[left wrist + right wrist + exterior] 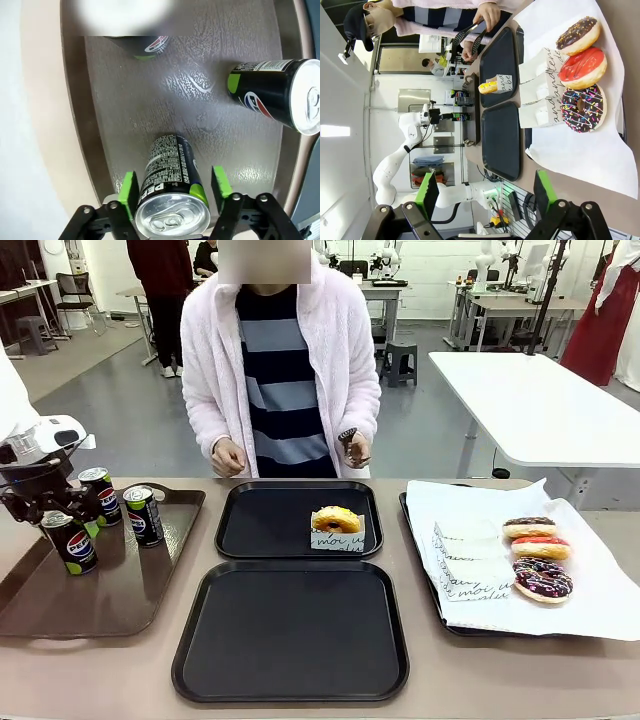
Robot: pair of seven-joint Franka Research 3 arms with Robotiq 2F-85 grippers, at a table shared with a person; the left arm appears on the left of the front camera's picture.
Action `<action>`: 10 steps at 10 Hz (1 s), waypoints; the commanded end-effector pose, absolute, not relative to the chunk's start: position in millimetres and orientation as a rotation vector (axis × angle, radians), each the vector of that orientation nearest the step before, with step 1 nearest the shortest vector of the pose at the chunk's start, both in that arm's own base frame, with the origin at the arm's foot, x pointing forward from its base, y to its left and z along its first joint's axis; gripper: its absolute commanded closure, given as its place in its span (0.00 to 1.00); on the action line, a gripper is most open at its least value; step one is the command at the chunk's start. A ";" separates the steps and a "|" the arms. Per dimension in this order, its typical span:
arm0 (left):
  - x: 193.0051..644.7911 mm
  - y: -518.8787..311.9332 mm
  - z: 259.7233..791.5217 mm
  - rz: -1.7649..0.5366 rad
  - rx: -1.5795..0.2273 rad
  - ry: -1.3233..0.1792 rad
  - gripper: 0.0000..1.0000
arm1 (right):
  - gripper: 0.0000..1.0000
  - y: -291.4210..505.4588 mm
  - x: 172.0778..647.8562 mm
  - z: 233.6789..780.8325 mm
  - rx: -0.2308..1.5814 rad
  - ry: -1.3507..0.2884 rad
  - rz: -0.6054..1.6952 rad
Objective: Set up donuts and drinks on trays.
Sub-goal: Pick up one Pepsi coke and place it on the Flat Tray.
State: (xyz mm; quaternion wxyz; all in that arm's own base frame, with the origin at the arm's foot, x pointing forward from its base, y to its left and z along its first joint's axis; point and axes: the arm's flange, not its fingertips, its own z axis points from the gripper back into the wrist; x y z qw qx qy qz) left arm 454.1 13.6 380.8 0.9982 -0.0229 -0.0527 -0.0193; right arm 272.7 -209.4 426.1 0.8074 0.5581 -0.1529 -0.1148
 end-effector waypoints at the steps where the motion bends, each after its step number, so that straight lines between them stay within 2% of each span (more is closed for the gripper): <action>1: 456.5 12.6 383.8 -0.017 -0.022 -0.117 1.00 | 0.00 -211.3 272.6 425.9 1.209 -0.332 -0.238; 2: 456.6 13.1 385.1 -0.017 -0.021 -0.115 1.00 | 0.00 -211.3 272.6 425.9 1.209 -0.332 -0.238; 3: 456.1 15.6 388.7 -0.015 -0.018 -0.104 0.78 | 0.00 -211.3 272.6 425.9 1.209 -0.332 -0.238; 5: 447.7 15.2 406.2 -0.035 -0.004 -0.086 1.00 | 0.00 -211.3 272.6 425.9 1.209 -0.332 -0.238; 8: 409.7 -21.5 488.3 -0.105 0.012 -0.020 1.00 | 0.00 -211.3 272.6 425.9 1.209 -0.332 -0.238; 10: 390.5 -66.5 534.9 -0.158 0.048 -0.052 1.00 | 0.00 -211.3 272.6 425.9 1.209 -0.332 -0.238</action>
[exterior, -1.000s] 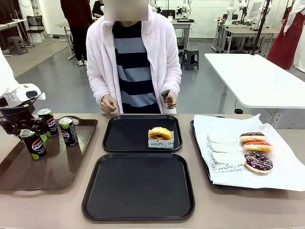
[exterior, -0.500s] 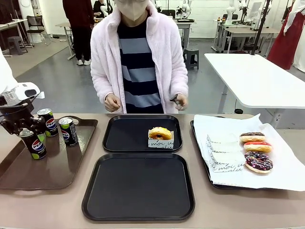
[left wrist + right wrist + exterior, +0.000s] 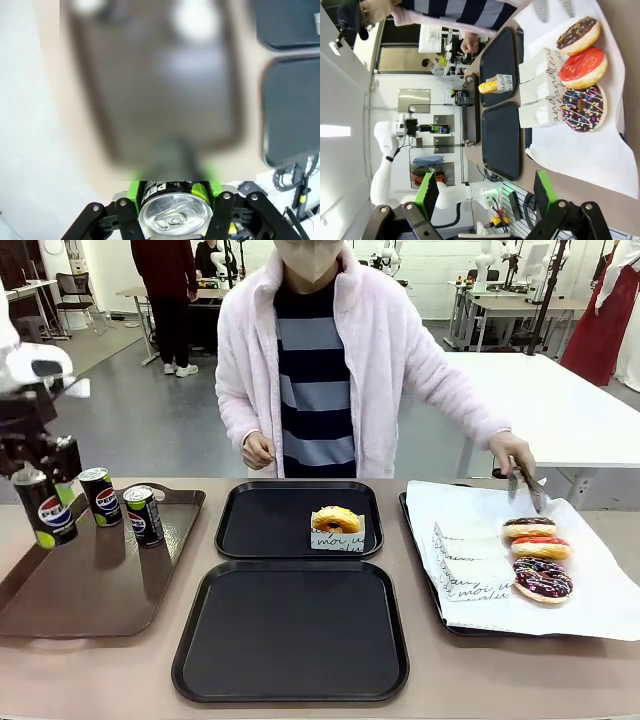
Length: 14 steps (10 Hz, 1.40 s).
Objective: Set up donuts and drinks on trays.
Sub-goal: Pick up one Pepsi coke and place it on the Flat Tray.
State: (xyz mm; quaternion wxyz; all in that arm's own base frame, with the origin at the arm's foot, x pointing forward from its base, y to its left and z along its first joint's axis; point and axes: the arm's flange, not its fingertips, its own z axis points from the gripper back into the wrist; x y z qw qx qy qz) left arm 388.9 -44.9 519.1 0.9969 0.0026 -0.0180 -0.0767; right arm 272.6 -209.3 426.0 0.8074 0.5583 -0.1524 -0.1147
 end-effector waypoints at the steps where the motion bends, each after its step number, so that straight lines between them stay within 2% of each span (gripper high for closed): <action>1: 387.3 -98.0 547.9 -0.191 0.046 -0.067 1.00 | 0.00 -211.3 272.6 425.9 1.209 -0.332 -0.238; 3: 394.5 -147.7 551.6 -0.252 0.022 -0.098 1.00 | 0.00 -211.3 272.6 425.9 1.209 -0.332 -0.238; 7: 434.6 -225.2 523.2 -0.403 -0.112 -0.153 1.00 | 0.00 -211.3 272.6 425.9 1.209 -0.332 -0.238; 9: 468.9 -230.8 513.0 -0.412 -0.150 -0.136 1.00 | 0.00 -211.3 272.6 425.9 1.209 -0.332 -0.238; 11: 488.9 -220.3 504.8 -0.448 -0.290 -0.076 1.00 | 0.00 -211.3 272.6 425.9 1.209 -0.332 -0.238; 12: 467.6 -235.0 499.3 -0.407 -0.152 -0.127 1.00 | 0.00 -211.3 272.6 425.9 1.209 -0.332 -0.238; 14: 467.6 -235.0 499.3 -0.407 -0.152 -0.127 1.00 | 0.00 -211.3 272.6 425.9 1.209 -0.332 -0.238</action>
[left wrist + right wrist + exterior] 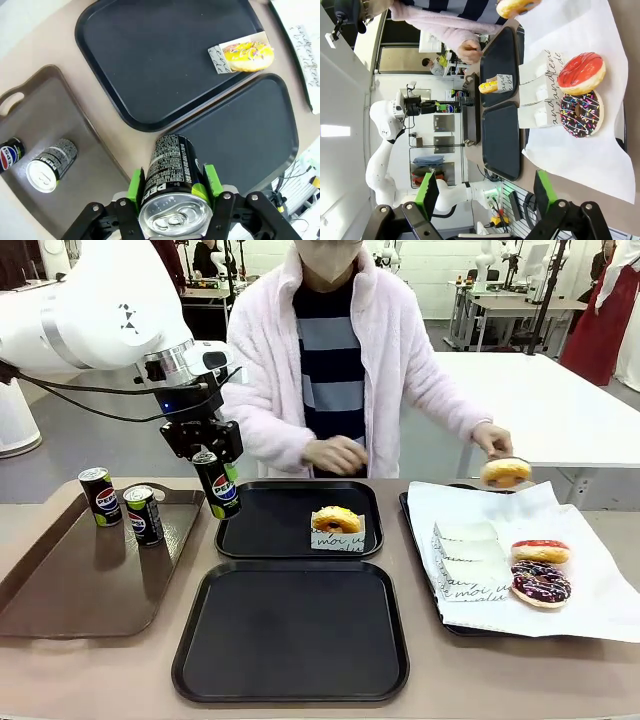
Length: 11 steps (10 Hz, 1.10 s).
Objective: Set up donuts and drinks on trays.
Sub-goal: Pick up one Pepsi coke and place it on the Flat Tray.
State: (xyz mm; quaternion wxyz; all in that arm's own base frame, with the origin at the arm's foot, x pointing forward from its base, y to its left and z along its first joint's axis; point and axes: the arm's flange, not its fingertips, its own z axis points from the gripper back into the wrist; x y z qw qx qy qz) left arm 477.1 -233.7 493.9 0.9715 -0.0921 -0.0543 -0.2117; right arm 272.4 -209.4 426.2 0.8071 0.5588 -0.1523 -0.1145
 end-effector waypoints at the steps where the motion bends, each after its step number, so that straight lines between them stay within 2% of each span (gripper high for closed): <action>1: 467.6 -235.0 499.3 -0.407 -0.152 -0.127 1.00 | 0.00 -211.3 272.6 425.9 1.209 -0.332 -0.238; 2: 467.6 -235.0 499.3 -0.407 -0.152 -0.127 1.00 | 0.00 -211.3 272.6 425.9 1.209 -0.332 -0.238; 3: 473.9 -235.7 495.3 -0.427 -0.178 -0.112 0.42 | 0.00 -211.3 272.6 425.9 1.209 -0.332 -0.238; 4: 463.9 -236.2 493.5 -0.439 -0.169 -0.154 0.42 | 0.00 -211.3 272.6 425.9 1.209 -0.332 -0.238; 7: 481.7 -256.5 493.2 -0.501 -0.087 -0.279 0.42 | 0.00 -211.3 272.6 425.9 1.209 -0.332 -0.238; 9: 500.7 -268.3 487.3 -0.520 -0.050 -0.266 0.42 | 0.00 -211.3 272.6 425.9 1.209 -0.332 -0.238; 10: 480.6 -255.9 500.0 -0.546 -0.061 -0.233 0.42 | 0.00 -211.3 272.6 425.9 1.209 -0.332 -0.238; 11: 437.7 -227.5 526.0 -0.649 -0.088 -0.147 0.42 | 0.00 -211.3 272.6 425.9 1.209 -0.332 -0.238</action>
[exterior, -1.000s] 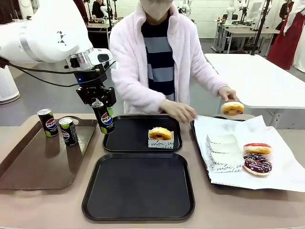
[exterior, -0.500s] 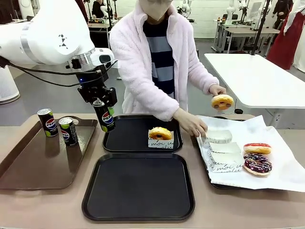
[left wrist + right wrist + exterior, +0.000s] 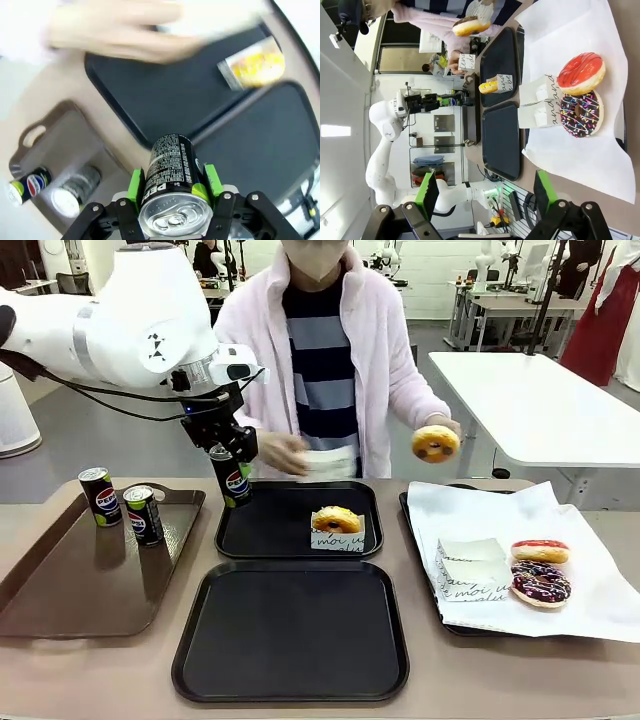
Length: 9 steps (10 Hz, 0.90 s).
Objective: Set up donuts and drinks on trays.
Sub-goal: Pick up one Pepsi coke and place it on the Flat Tray.
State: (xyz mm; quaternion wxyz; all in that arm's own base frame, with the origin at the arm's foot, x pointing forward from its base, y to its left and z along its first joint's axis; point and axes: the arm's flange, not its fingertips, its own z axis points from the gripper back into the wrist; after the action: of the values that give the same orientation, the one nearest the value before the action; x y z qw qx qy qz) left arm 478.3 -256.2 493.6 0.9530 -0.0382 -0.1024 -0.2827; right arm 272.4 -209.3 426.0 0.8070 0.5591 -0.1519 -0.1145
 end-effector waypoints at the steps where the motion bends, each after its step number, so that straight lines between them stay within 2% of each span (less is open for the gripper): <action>1: 379.7 -187.4 544.0 -0.744 -0.111 -0.155 0.42 | 0.00 -211.3 272.6 425.9 1.209 -0.332 -0.238; 2: 343.0 -166.2 553.0 -0.765 -0.126 -0.197 0.42 | 0.00 -211.3 272.6 425.9 1.209 -0.332 -0.238; 3: 333.2 -159.4 556.2 -0.762 -0.122 -0.224 0.42 | 0.00 -211.3 272.6 425.9 1.209 -0.332 -0.238; 9: 359.5 -169.1 547.6 -0.685 -0.091 -0.216 0.42 | 0.00 -211.3 272.6 425.9 1.209 -0.332 -0.238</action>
State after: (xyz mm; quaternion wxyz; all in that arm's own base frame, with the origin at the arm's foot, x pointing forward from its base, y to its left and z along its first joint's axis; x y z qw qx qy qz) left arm 355.8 -162.2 538.2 0.9310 -0.0602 -0.0956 -0.3470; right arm 272.5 -209.4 425.8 0.8070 0.5592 -0.1516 -0.1146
